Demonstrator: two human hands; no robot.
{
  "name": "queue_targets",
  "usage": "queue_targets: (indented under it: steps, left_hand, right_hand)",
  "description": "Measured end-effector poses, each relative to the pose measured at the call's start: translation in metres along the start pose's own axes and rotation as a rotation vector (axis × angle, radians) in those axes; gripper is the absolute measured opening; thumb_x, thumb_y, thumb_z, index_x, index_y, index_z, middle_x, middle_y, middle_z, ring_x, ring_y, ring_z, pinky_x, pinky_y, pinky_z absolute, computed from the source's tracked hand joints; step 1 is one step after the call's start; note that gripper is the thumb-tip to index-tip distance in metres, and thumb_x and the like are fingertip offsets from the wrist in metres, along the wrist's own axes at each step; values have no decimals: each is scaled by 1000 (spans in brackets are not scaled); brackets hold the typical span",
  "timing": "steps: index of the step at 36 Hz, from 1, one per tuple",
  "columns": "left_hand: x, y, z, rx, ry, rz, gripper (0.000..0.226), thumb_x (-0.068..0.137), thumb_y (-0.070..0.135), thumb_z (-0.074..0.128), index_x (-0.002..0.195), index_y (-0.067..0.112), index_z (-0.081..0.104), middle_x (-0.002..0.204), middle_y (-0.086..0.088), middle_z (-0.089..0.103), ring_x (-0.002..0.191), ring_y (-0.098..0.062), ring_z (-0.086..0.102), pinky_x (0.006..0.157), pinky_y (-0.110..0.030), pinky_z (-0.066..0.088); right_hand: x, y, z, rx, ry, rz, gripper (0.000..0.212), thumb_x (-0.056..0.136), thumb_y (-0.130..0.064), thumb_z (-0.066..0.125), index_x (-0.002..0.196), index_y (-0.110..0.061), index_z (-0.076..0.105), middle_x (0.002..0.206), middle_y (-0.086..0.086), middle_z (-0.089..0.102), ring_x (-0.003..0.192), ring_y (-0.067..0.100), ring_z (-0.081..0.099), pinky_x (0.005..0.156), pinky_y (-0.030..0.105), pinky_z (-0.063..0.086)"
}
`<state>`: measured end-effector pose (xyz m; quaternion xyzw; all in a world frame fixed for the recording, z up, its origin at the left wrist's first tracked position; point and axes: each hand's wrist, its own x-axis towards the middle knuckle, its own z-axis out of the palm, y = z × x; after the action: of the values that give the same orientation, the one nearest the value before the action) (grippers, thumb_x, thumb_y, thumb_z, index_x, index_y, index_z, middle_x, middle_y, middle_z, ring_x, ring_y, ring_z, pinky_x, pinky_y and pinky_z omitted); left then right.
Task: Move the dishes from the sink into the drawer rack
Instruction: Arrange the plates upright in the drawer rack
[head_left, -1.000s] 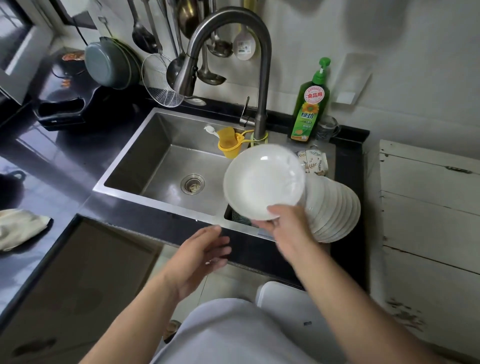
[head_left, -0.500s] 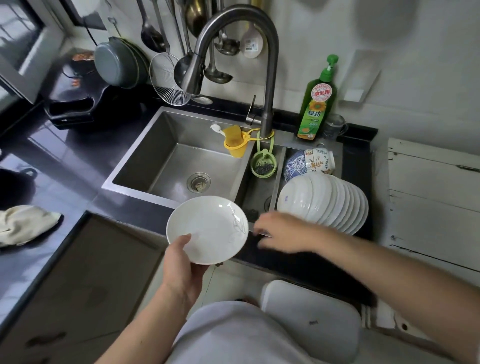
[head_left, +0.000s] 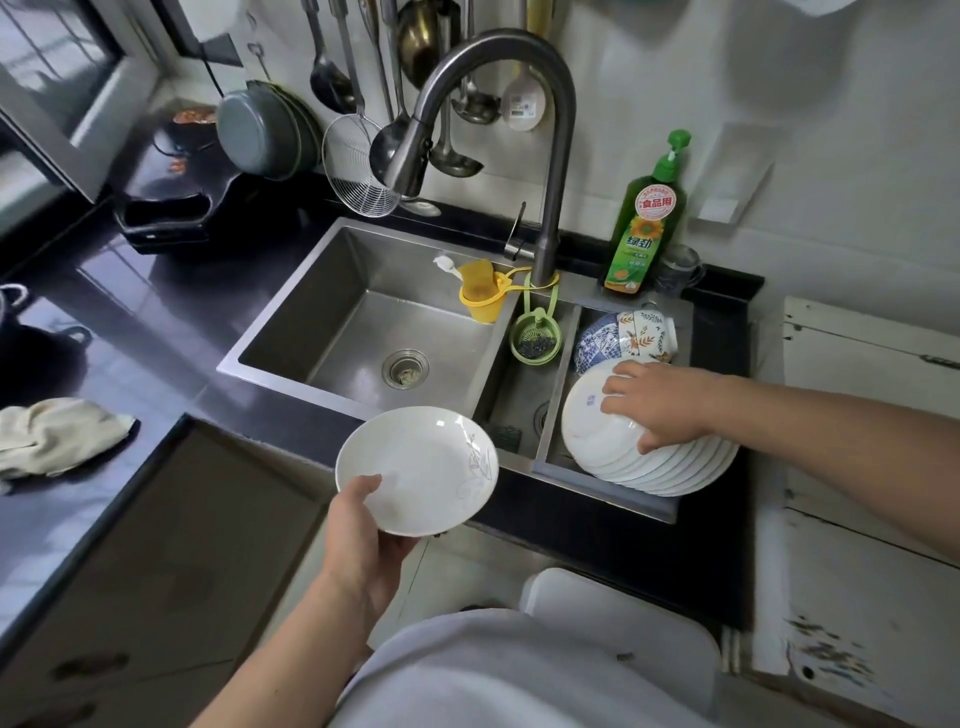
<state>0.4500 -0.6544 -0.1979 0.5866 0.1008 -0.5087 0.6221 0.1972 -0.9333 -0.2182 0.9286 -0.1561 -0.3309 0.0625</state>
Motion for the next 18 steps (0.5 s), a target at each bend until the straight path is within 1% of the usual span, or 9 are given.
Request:
queue_targets:
  steps: [3, 7, 10, 12, 15, 16, 18]
  left_hand:
    - [0, 0, 0, -3, 5, 1, 38, 97, 16, 47, 134, 13, 52, 123, -16, 60, 103, -37, 62, 76, -46, 57]
    - [0, 1, 2, -5, -14, 2, 35, 98, 15, 46, 132, 14, 52, 120, -16, 60, 100, -37, 62, 73, -45, 57]
    - [0, 2, 3, 5, -30, 4, 34, 98, 15, 45, 131, 14, 52, 118, -16, 60, 97, -37, 62, 76, -47, 57]
    - [0, 1, 4, 9, -34, 2, 35, 98, 15, 44, 132, 13, 51, 118, -16, 60, 98, -37, 62, 77, -47, 56]
    - [2, 0, 5, 12, -34, 1, 34, 98, 15, 45, 132, 13, 51, 117, -16, 61, 99, -37, 62, 77, -46, 57]
    - [3, -1, 5, 12, -33, -1, 34, 98, 15, 45, 132, 14, 51, 117, -15, 61, 100, -37, 62, 79, -47, 57]
    - [6, -2, 6, 13, -31, -5, 36, 97, 15, 45, 133, 14, 51, 120, -16, 62, 104, -38, 63, 87, -50, 56]
  right_hand:
    - [-4, 1, 5, -19, 35, 2, 64, 85, -58, 69, 136, -25, 48, 139, -1, 46, 134, 26, 34, 106, 41, 43]
    - [-7, 0, 9, -20, 64, 18, 60, 87, -58, 67, 135, -26, 50, 137, 0, 47, 132, 25, 35, 105, 41, 44]
    - [-11, 2, 12, -17, 99, 27, 58, 89, -60, 64, 135, -26, 52, 132, -1, 49, 128, 23, 38, 102, 40, 46]
    - [-15, 3, 16, -18, 125, 30, 61, 91, -60, 61, 138, -23, 51, 133, 0, 50, 131, 25, 38, 105, 40, 45]
    - [-23, 8, 28, -35, 233, 29, 63, 91, -58, 64, 137, -15, 56, 133, 5, 56, 137, 29, 41, 107, 42, 47]
    - [-25, 9, 32, -53, 291, 24, 63, 90, -56, 67, 134, -12, 59, 131, 8, 59, 135, 31, 45, 105, 43, 50]
    - [-28, 11, 38, -88, 396, -3, 61, 86, -50, 74, 125, -4, 65, 124, 13, 65, 127, 34, 55, 98, 45, 55]
